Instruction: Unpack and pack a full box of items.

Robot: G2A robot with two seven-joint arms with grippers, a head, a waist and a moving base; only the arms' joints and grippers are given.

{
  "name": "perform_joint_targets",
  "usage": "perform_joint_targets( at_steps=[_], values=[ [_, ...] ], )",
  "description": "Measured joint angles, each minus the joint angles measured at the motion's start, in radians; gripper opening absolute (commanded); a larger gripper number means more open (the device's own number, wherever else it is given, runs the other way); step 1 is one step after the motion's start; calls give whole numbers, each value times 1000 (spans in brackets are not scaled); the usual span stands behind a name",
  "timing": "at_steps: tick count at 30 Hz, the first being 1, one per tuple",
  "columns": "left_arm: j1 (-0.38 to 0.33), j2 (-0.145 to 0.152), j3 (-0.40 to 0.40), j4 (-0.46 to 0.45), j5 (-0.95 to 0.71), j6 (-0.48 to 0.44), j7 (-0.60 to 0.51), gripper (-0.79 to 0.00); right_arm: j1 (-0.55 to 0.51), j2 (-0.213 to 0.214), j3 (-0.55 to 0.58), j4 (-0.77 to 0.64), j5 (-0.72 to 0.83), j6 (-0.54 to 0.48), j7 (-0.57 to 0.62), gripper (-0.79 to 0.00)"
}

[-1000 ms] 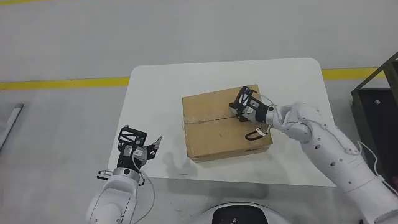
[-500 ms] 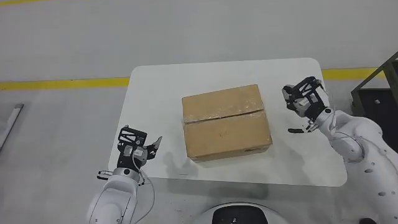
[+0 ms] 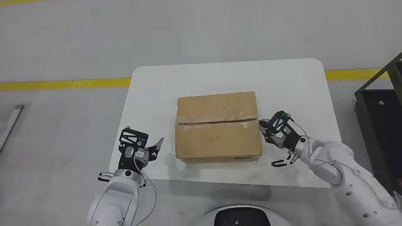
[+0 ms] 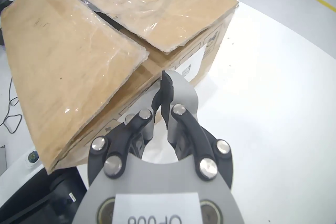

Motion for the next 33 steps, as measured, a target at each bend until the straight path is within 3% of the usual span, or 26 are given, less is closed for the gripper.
perform_joint_targets(
  at_steps=[5,11,15,18,22,27,33],
  values=[
    [0,0,0,0,0,0,0,0,-14,1,6,-47,5,6,-11,-785],
    [5,0,7,-26,-22,-17,35,0,-25,4,128,-198,10,226,-42,-785],
    [11,-2,2,-100,-116,-36,46,0,-51,3,189,-318,-30,397,-32,-785],
    [10,-2,-12,-167,-169,-32,47,0,-98,2,223,-387,-37,463,-23,-785],
    [-18,-4,-38,-209,-245,-14,59,0,-184,6,270,-468,-73,466,-28,-785],
    [-80,-1,-63,-206,-309,-36,59,0,-310,12,332,-509,-100,391,-91,-785],
    [-93,0,-40,-206,-312,-35,38,0,-451,12,401,-523,-93,338,-198,-785]
  ],
)
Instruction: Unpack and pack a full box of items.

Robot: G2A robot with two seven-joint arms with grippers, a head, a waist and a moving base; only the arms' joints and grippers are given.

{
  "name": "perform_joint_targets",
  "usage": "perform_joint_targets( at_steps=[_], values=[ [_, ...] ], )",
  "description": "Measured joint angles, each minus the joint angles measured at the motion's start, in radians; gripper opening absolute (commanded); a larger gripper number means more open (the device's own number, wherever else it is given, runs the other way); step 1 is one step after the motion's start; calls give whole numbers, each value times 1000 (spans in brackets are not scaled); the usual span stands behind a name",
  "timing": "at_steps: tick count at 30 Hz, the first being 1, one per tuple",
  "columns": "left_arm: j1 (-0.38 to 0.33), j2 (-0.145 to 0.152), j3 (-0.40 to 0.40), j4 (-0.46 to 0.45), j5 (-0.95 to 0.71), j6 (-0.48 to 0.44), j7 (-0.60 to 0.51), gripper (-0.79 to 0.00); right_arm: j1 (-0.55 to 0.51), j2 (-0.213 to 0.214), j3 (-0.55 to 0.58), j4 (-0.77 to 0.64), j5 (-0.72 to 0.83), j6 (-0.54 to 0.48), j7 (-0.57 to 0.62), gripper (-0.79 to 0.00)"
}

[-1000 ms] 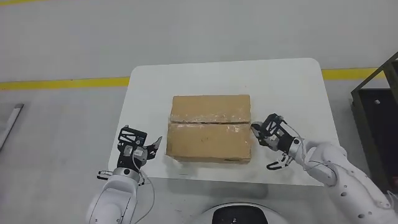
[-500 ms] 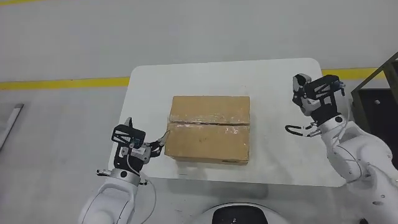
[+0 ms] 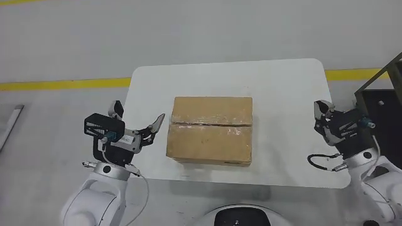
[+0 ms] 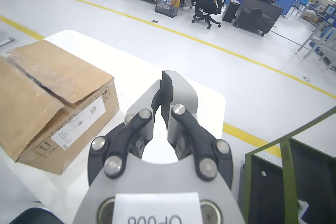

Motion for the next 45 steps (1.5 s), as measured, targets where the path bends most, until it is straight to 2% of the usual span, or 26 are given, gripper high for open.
perform_joint_targets(
  at_steps=[2,3,5,9,12,45],
  values=[
    [3,0,13,0,8,-3,-10,0,-27,-2,13,-7,27,0,-17,-468],
    [4,1,19,0,14,-3,-14,-1,-35,-2,15,-10,36,-5,-20,-782],
    [5,1,21,0,15,-4,-16,-1,-36,-2,15,-11,38,-7,-20,-767],
    [5,1,20,0,15,-4,-15,-1,-35,-2,15,-10,37,-7,-19,-525],
    [5,1,20,0,14,-4,-15,-1,-35,-2,15,-10,37,-7,-19,-473],
    [5,1,20,0,14,-4,-15,-1,-35,-2,15,-10,37,-7,-19,-473]
  ],
)
